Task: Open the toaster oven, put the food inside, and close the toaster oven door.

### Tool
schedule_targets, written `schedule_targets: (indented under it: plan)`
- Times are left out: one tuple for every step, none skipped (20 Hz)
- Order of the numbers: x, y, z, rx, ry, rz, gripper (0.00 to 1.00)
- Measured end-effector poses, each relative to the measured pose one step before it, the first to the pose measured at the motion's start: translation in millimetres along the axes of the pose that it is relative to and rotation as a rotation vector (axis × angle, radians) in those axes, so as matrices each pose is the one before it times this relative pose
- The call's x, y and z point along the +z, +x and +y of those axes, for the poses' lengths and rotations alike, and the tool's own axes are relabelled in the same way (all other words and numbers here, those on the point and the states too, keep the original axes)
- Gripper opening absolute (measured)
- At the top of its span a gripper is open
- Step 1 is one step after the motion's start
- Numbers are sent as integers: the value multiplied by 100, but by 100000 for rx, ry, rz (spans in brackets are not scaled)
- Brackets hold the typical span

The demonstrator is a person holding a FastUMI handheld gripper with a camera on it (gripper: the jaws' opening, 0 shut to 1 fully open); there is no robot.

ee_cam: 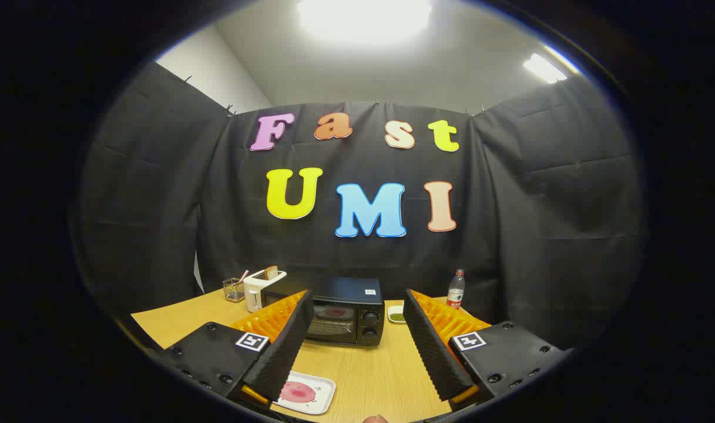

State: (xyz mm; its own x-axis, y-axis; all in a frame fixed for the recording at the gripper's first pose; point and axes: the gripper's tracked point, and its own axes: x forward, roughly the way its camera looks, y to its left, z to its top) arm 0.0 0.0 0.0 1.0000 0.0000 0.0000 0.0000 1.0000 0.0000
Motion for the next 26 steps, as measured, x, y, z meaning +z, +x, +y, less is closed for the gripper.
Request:
schedule_targets:
  plan:
    - [141, -111, -11, -39, 382, -189, 98]
    - [43, -63, 43, 162, 228, -330, 98]
    - [96, 2, -7, 81, -7, -268, 98]
    - [-83, -41, -23, 129, -171, -147, 97]
    - [21, 18, -42, 269, -23, 196, 97]
    - [-186, -7, 45, 417, 158, 275, 97]
    - [-107, 10, 84, 480, 29, 563, 98]
    - [-14, 90, 1, 95, -67, 242, 98]
    - [162, 94, -28, -86, 46, -115, 98]
    - [81, 42, 46, -42, 216, -275, 98]
    - [145, 48, 43, 187, 287, -362, 98]
    - [92, 21, 44, 215, -8, -396, 98]
    - [88, 69, -84, -9, -222, -201, 98]
    - [-103, 128, -89, -8, -167, 89, 97]
    - [-56, 165, -52, 13, 338, 329, 97]
    - [-21, 163, -7, -37, 650, 165, 98]
    - [73, 338, -2, -42, 652, 83, 98]
    - [75, 316, 101, 211, 333, 104, 97]
    - [110, 440, 196, 449, 62, 83, 98]
    - [11, 533, 195, 521, -47, 157, 97]
    - [201, 551, 332, 778, 74, -209, 97]
    - [36, 626, 405, 778, 149, -152, 97]
    - [130, 675, 479, 958, 184, -170, 98]
    - [-15, 681, 565, 1124, 171, -117, 98]
    - [22, 827, 577, 1088, 133, 56, 97]
    - [-150, 792, 535, 1202, 225, 285, 97]
